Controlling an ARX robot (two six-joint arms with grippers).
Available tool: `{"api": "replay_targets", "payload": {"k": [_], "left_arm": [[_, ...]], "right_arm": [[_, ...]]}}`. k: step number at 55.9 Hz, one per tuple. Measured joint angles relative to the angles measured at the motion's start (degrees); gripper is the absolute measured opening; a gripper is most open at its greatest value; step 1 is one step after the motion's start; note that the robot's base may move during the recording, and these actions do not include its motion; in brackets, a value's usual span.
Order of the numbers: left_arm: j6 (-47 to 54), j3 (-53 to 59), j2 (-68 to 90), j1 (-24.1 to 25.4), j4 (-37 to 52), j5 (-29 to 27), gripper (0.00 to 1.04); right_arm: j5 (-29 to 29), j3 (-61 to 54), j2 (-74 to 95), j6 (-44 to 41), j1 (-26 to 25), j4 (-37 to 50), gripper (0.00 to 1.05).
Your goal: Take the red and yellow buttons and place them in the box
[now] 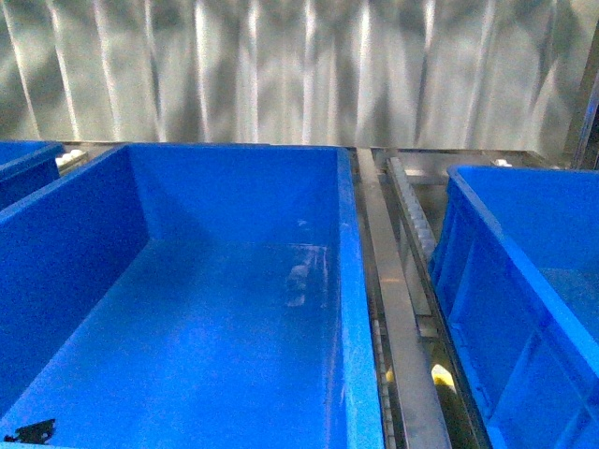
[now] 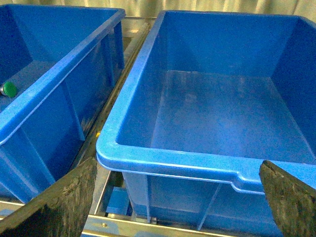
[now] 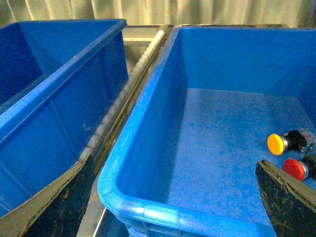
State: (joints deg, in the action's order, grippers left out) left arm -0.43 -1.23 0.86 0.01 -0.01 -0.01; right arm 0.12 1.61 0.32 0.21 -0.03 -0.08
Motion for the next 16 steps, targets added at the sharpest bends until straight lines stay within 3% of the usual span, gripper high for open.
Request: {"api": "replay_targets", "payload": {"k": [16], "left_arm": [[0.0, 0.0, 0.0, 0.0, 0.0, 0.0, 0.97]], "right_arm": [[0.0, 0.0, 0.0, 0.0, 0.0, 0.0, 0.98]]}}
